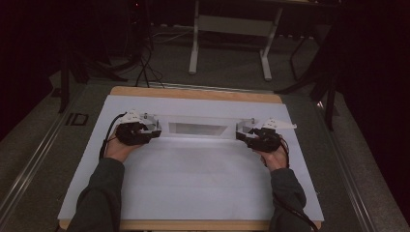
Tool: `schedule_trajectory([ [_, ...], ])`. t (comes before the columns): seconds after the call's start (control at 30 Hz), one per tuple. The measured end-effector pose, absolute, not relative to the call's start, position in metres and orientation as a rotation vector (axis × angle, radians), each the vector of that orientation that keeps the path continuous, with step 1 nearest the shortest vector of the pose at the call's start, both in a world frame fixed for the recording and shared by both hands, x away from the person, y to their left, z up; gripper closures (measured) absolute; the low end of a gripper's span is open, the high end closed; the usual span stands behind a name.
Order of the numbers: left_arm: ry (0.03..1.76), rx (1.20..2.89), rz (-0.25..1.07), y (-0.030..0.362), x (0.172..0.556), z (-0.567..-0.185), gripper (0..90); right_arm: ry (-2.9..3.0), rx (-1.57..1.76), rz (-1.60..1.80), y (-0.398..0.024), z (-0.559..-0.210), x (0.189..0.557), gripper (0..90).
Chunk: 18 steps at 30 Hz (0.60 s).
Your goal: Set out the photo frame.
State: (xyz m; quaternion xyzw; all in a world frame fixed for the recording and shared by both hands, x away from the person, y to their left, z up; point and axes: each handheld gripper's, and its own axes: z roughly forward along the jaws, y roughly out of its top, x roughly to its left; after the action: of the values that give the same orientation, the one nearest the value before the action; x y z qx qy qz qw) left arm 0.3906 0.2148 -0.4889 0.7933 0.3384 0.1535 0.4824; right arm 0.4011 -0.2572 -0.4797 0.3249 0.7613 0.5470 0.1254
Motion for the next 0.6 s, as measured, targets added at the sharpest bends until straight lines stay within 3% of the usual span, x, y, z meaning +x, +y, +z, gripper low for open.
schedule_trajectory([
  [0.6,0.854,1.886,0.420,0.213,0.396,-0.490,55.6,2.173,1.020,1.644,-0.258,-0.489,0.416,51.7],
])
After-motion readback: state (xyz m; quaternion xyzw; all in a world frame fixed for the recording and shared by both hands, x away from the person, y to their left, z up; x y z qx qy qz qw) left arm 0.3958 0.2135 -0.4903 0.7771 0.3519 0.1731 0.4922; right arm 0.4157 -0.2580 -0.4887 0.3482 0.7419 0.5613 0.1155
